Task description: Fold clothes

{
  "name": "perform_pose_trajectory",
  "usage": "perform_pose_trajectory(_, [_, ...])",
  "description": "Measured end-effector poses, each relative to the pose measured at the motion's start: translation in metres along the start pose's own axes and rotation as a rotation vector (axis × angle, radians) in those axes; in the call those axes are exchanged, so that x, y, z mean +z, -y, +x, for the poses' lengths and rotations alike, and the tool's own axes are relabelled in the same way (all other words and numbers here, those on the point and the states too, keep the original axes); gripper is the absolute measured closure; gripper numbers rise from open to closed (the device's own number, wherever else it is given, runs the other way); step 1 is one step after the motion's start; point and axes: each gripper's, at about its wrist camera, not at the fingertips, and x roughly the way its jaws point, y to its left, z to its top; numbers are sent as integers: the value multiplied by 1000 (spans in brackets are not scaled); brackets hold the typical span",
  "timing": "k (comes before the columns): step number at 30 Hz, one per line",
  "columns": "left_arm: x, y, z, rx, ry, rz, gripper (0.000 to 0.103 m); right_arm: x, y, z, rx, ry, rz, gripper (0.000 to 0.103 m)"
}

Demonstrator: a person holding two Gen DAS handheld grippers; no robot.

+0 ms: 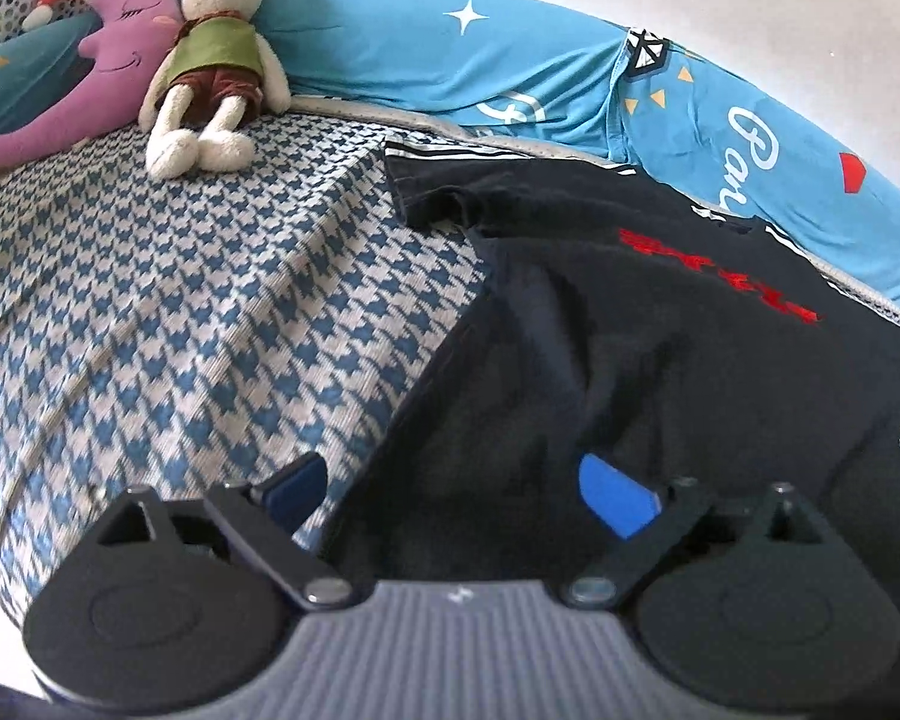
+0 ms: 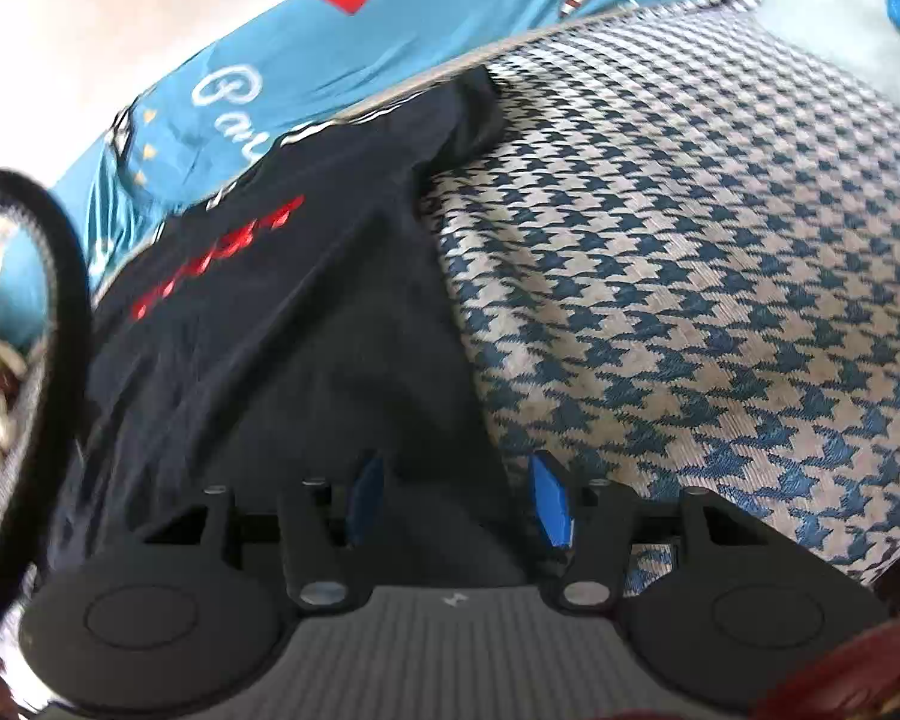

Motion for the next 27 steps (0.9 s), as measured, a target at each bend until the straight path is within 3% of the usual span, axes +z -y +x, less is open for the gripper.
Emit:
perform_pose_trajectory(2, [-3,-2,-2,3,-3,-7,8,-4,-7,1,-24,9,-50,53])
perform_pose_trajectory(4, [-7,-4,-3,7,-6,-13,8,-7,-14,3,-54,18,-100,64])
perform_pose_trajectory(6, [-9,-6,-5,11,-9,-20,8,-10,-18,4,-73,26,-141,83])
perform_pose_trajectory(9, [-13,-8,-6,16,-14,-26,7,-12,-15,2,-62,38,-103,95])
perform_pose_trajectory(13, [-16,-12,-9,25,-14,-34,7,-15,-9,-12,-73,94,-51,98])
perform_pose_trajectory(19, [-19,-17,-15,33,-12,-42,7,-22,2,-39,-162,206,2,99])
perform_pose_trajectory(23, [-21,-19,-18,40,-10,-45,5,-20,5,-28,-267,166,-1,99])
perform_pose_trajectory(25, [-22,-20,-20,43,-11,-44,5,-21,2,-25,-270,156,-11,95])
perform_pose_trajectory(27, [-23,-21,-22,43,-12,-43,5,-24,-5,-26,-228,160,-30,83])
